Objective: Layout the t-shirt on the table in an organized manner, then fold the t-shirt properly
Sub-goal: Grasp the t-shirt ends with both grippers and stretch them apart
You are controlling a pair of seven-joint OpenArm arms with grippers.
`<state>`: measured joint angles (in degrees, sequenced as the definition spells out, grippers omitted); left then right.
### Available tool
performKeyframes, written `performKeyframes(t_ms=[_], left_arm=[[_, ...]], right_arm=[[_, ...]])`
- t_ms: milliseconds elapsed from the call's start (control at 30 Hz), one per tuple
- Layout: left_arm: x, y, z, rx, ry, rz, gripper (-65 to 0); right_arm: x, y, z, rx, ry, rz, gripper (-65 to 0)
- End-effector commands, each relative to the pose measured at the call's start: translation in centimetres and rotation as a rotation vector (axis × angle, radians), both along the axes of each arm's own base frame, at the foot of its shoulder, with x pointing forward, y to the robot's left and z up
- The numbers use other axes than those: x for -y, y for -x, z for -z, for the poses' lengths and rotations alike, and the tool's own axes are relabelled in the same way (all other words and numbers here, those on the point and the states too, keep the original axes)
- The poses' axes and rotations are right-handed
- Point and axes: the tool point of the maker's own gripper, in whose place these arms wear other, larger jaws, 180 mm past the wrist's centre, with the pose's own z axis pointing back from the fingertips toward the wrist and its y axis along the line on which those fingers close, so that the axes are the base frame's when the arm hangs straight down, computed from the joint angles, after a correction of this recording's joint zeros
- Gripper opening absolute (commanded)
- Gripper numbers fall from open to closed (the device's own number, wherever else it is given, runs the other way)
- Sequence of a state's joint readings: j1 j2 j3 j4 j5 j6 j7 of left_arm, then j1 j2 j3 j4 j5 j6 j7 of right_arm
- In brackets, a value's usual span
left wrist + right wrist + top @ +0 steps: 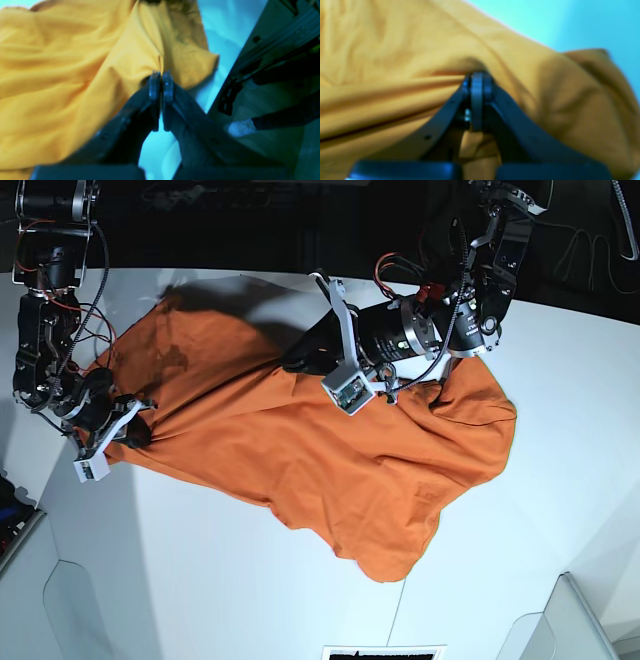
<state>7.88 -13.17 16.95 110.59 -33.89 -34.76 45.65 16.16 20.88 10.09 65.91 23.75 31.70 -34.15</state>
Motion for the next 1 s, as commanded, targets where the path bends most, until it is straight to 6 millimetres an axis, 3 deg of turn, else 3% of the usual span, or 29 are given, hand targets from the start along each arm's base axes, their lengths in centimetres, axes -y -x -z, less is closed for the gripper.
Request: performKeyframes(t_ms=[0, 100, 200, 300, 367, 533, 633, 833, 967], left_arm=[[0.2, -0.9, -1.2, 0.033, 0.034, -0.002, -61.0], [-0.1, -1.9, -0.7, 0.028, 0.022, -0.009, -57.8], [-0.2, -2.2, -0.1, 0.014, 0.015, -0.014, -46.8], [-0.4, -2.2, 0.5, -0.006, 0.01, -0.017, -37.3], [-0.3, -1.7, 0.8, -0.035, 0.012, -0.007, -36.8], [0.4, -0.1, 0.6, -0.08, 0.061, 0.03, -36.8], [-0.3, 0.4, 0.3, -0.073, 0.071, 0.007, -36.9], [-4.4, 0.8, 0.3, -0.077, 0.065, -0.124, -36.9], [-8.0, -1.1, -0.3, -0.029, 0.05, -0.236, -36.9]], right_arm=[[1.5, -2.0, -2.9, 0.08, 0.002, 0.036, -65.0], [3.4, -2.7, -5.0, 0.128, -0.03, 0.1, -65.0], [5.0, -2.7, -7.1, 0.154, -0.064, 0.149, -64.2], [6.2, -2.1, -7.3, 0.128, -0.071, 0.179, -43.2], [6.6, -1.3, -6.5, 0.097, -0.067, 0.188, -35.5], [8.0, 2.1, -3.8, 0.014, -0.041, 0.197, -35.0], [8.9, 4.0, -3.0, -0.017, -0.055, 0.204, -35.1], [9.6, 6.1, -1.8, -0.059, -0.047, 0.209, -35.1], [9.2, 6.1, -1.4, -0.057, -0.068, 0.22, -35.1]])
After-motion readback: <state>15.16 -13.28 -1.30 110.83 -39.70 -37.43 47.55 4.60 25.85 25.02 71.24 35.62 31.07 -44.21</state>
